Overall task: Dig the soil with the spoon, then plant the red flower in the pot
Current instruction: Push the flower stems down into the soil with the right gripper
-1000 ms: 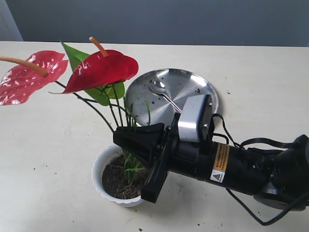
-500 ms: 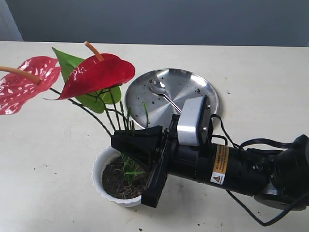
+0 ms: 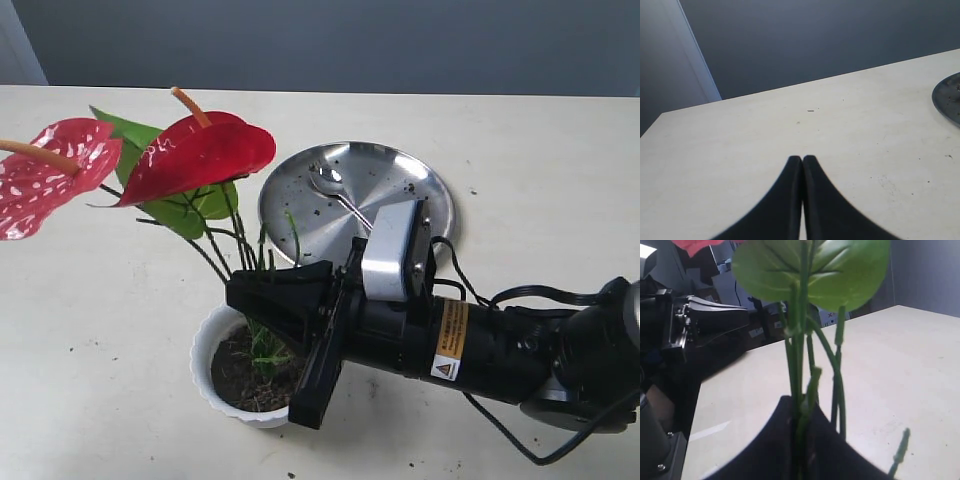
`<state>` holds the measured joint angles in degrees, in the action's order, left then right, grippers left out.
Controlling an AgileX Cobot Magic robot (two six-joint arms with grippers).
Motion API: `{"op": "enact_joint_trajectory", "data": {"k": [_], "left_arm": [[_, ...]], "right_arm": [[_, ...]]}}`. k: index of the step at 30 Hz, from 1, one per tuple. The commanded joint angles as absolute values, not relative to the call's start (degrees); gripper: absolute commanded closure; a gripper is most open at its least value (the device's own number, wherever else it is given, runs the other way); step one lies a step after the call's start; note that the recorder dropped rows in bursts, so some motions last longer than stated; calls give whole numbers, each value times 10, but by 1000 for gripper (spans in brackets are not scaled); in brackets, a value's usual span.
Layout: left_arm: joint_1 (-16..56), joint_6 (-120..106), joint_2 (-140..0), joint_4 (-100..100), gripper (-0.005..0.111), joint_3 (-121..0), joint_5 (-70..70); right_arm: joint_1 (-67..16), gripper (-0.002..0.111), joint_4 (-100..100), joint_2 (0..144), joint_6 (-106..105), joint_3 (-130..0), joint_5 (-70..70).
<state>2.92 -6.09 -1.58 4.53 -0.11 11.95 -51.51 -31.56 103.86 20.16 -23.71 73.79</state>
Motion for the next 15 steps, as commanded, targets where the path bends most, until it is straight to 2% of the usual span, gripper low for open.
{"op": "enact_joint_trajectory", "data": {"k": [1,15], "left_arm": [[30,-58,-13,40,106,0,116],[30,-58,-13,40,106,0,116]], "right_arm": [[-513,109,-348,1088,200,-220,677],[-513,109,-339,1092,202,-220,685]]}}
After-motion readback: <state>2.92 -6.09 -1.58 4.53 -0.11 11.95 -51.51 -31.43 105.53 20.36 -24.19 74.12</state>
